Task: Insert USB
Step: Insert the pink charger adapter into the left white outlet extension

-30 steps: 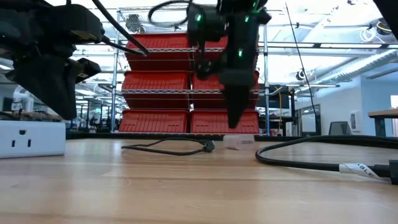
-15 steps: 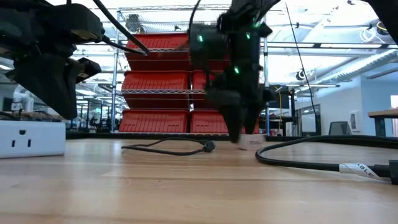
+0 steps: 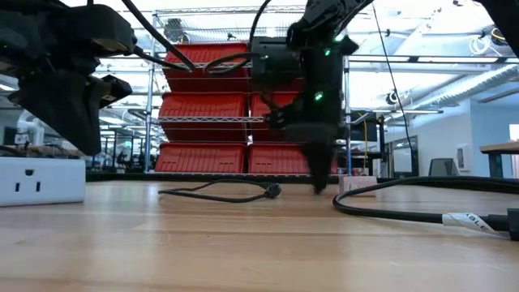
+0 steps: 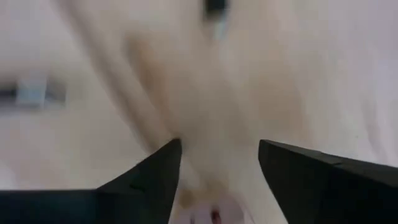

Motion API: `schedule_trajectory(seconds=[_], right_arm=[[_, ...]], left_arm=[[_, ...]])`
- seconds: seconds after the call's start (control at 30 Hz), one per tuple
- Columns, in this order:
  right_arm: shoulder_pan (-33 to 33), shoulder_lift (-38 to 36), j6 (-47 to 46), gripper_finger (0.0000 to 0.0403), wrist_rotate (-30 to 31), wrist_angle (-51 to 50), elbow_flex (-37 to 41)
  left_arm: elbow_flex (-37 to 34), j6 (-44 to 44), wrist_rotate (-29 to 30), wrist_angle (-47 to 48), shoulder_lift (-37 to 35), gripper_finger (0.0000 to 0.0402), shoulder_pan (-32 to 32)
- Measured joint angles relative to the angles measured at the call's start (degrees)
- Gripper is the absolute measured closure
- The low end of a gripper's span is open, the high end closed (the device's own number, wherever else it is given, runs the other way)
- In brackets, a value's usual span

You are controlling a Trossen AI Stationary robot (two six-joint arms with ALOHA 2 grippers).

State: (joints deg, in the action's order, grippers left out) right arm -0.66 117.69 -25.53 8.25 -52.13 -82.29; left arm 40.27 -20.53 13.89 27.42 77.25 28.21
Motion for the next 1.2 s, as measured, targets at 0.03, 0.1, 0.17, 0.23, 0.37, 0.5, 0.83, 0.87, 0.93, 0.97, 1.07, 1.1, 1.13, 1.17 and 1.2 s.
schedule_trajectory(seconds=[0.03, 0.1, 0.17, 0.23, 0.37, 0.5, 0.83, 0.87, 0.93, 0.97, 1.07, 1.1, 1.13, 1.17, 1.2], right_arm=[[0.28, -0.32, 2.11, 0.0198, -0.89, -2.59, -0.56], [1.2, -1.62, 5.85, 0.0206, -1.19, -6.95, -1.75], [2.27, -3.1, 9.12, 0.0208, -1.19, -9.2, -3.0], [3.22, -3.82, 12.22, 0.0209, -1.13, -12.36, -3.26], [3.99, -3.93, 19.58, 0.0217, 1.96, -5.98, -3.31], [3.86, -4.07, 17.44, 0.0243, -2.64, -8.26, -3.33], [4.58, -4.35, 14.17, 0.0197, -0.76, -15.68, -3.31], [4.45, -4.35, 13.91, 0.0182, 0.0, -15.7, -3.31], [4.32, -4.35, 13.76, 0.0156, 0.86, -15.54, -3.31], [4.2, -4.35, 13.79, 0.0144, 0.85, -15.12, -3.31], [4.02, -4.17, 14.24, 0.0119, 0.78, -13.99, -3.31], [3.97, -4.11, 14.55, 0.0113, 0.76, -14.1, -3.26], [3.75, -4.13, 15.03, 0.011, 0.75, -13.62, -2.91], [3.67, -4.13, 15.55, 0.0108, 0.45, -12.97, -2.44], [3.49, -4.13, 16.12, 0.0107, 0.31, -12.2, -1.89]], left_arm=[[0.0, -0.02, 0.04, 0.0, 0.0, 0.0393, 0.0], [0.0, -0.02, 0.13, -0.04, 0.0, 0.0393, 0.0], [0.0, 0.0, 0.13, 0.02, 0.0, 0.0393, 0.0], [0.0, 0.08, 0.14, 0.0, -0.02, 0.0393, 0.0], [0.0, 0.1, 0.13, -0.09, -0.02, 0.0393, 0.0], [0.0, -0.04, 0.06, -0.04, -0.04, 0.0393, 0.0], [0.0, 0.0, -0.26, -0.04, -0.04, 0.0393, 0.0], [0.0, 0.0, -0.28, -0.04, -0.04, 0.0393, 0.0], [0.0, 0.0, -0.28, -0.04, -0.04, 0.0393, 0.01], [0.0, 0.0, -0.29, -0.04, -0.04, 0.0393, 0.01], [0.0, 0.0, -0.31, -0.04, -0.04, 0.0393, 0.02], [0.0, 0.0, -0.3, -0.04, -0.04, 0.0393, 0.0], [0.0, 0.0, -0.31, -0.04, -0.04, 0.0393, 0.0], [0.0, 0.0, -0.32, -0.04, -0.04, 0.0393, 0.02], [0.0, 0.0, -0.32, -0.04, -0.04, 0.0393, 0.02]])
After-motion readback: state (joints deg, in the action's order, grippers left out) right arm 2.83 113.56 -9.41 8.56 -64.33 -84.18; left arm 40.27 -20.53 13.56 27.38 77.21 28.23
